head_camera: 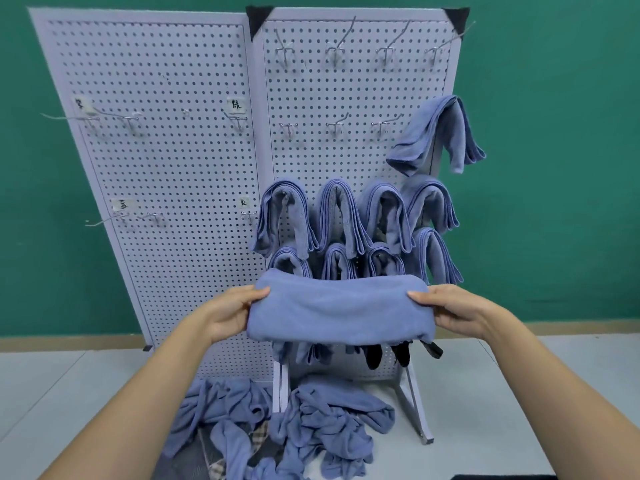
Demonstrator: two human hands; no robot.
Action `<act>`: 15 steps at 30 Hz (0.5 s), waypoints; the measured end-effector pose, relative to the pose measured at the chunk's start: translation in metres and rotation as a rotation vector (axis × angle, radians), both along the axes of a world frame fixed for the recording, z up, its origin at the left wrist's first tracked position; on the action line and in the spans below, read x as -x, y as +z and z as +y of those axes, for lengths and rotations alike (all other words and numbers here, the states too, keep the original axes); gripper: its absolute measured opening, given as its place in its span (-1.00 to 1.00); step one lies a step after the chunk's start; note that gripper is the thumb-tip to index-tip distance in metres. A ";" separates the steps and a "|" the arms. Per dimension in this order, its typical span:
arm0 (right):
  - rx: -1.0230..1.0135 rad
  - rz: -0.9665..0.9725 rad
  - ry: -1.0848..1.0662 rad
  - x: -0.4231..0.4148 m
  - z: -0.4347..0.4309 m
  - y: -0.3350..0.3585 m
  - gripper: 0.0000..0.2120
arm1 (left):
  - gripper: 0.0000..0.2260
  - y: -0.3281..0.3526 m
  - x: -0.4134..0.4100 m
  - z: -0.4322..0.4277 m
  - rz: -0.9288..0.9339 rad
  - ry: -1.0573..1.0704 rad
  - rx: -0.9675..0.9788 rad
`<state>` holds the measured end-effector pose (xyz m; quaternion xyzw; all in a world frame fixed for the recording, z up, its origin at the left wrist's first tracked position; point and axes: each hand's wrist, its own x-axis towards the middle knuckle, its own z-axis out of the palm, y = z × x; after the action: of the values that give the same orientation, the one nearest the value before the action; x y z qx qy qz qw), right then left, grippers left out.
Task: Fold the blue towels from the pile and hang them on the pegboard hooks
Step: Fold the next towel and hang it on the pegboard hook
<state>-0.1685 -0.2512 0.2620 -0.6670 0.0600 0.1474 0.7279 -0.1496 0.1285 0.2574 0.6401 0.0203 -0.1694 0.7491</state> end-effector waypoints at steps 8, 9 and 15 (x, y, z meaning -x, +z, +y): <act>0.266 -0.104 0.105 -0.009 -0.003 0.007 -0.25 | -0.74 0.023 0.004 0.016 -0.158 -0.033 -0.292; 0.239 -0.147 0.095 -0.008 -0.001 0.013 -0.27 | -0.73 0.026 0.003 0.017 -0.179 -0.025 -0.251; -0.021 -0.398 0.060 -0.004 0.004 0.040 -0.47 | -0.71 0.051 0.005 0.023 -0.270 0.067 0.161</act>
<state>-0.1641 -0.2475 0.3020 -0.6768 -0.1062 0.0350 0.7276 -0.1545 0.1510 0.3081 0.5938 -0.0728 -0.0578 0.7992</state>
